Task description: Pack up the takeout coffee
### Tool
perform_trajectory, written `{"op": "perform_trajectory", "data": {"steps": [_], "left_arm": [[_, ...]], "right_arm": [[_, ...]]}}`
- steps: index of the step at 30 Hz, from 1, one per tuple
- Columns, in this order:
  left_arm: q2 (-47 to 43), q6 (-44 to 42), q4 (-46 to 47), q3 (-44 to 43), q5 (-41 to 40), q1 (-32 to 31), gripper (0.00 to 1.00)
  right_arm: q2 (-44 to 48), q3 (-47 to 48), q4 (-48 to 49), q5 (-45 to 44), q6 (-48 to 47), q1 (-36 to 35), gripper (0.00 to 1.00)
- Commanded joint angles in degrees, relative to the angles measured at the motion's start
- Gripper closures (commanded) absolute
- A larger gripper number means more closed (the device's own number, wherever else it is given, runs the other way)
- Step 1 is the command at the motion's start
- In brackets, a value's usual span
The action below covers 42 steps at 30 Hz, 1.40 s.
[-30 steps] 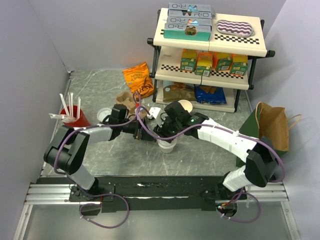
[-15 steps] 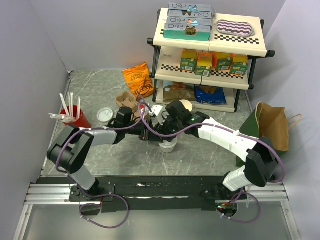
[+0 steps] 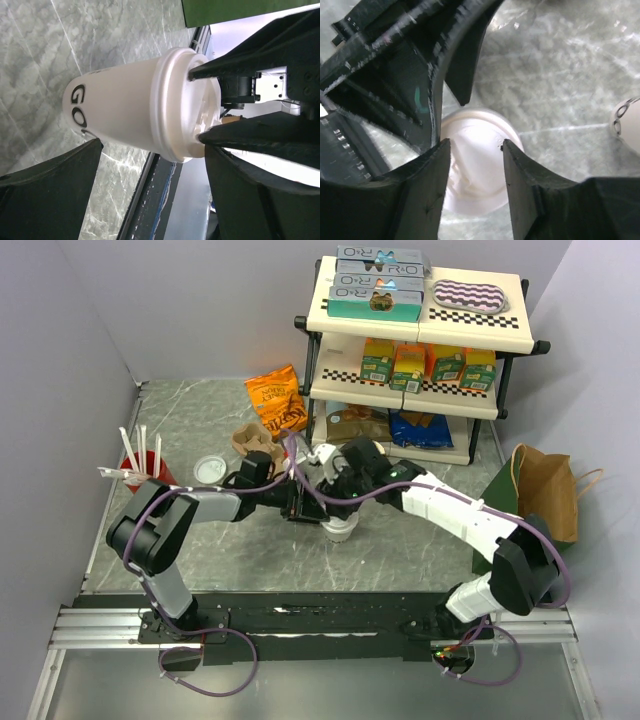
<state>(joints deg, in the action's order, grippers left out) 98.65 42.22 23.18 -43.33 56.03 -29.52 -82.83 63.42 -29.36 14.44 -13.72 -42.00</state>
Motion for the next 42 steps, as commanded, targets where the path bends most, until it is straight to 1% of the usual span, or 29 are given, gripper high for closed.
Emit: {"op": "perform_trajectory", "data": {"steps": [1, 3, 6, 9, 13, 17, 21, 27, 30, 33, 36, 42], "left_arm": [[2.4, -3.5, -3.8, -2.2, -4.1, -0.3, 0.11], [3.3, -3.5, -4.2, -3.1, -3.9, -0.3, 0.12], [4.3, -3.6, -5.3, -4.4, -3.6, -0.3, 0.12], [4.9, -3.7, -5.9, -5.5, -3.3, -0.2, 0.13], [5.4, -3.3, -5.9, -6.1, -2.8, -0.3, 0.13], [5.4, -3.5, -6.2, -6.2, -2.4, -0.3, 0.13], [5.6, -3.5, -6.0, -6.2, -1.9, -0.2, 0.14], [6.2, -2.8, -3.9, -5.8, -0.8, 0.2, 0.14], [6.6, -2.5, -3.4, -5.7, -0.5, 0.3, 0.14], [6.8, -2.4, -3.1, -5.5, -0.1, 0.6, 0.14], [7.3, -2.1, -2.8, -5.1, -0.1, 1.0, 0.14], [9.9, 1.9, 3.8, -4.0, 2.9, 3.1, 0.14]], "right_arm": [[3.0, 3.8, -3.9, 8.4, 3.9, 5.9, 0.45], [3.2, 5.5, -5.3, 15.5, 5.0, 9.1, 0.43], [5.0, 4.3, -4.9, 21.9, 6.9, 12.9, 0.39], [6.4, 1.9, -5.4, 24.1, 8.1, 14.8, 0.36], [5.9, -3.2, -4.7, 31.2, 11.2, 18.3, 0.34], [5.0, -6.8, -3.2, 33.0, 13.5, 19.8, 0.33], [1.0, -6.6, -3.8, 35.4, 13.3, 21.6, 0.33], [-5.6, -7.2, -3.4, 42.8, 13.5, 26.1, 0.35], [-7.3, -7.8, -2.9, 43.7, 13.5, 27.1, 0.35], [-8.8, -8.3, -1.9, 44.4, 15.5, 27.2, 0.36], [-9.8, -9.3, -0.8, 43.9, 15.6, 27.7, 0.37], [-12.7, -12.8, 2.7, 45.4, 16.0, 29.6, 0.46]]}}
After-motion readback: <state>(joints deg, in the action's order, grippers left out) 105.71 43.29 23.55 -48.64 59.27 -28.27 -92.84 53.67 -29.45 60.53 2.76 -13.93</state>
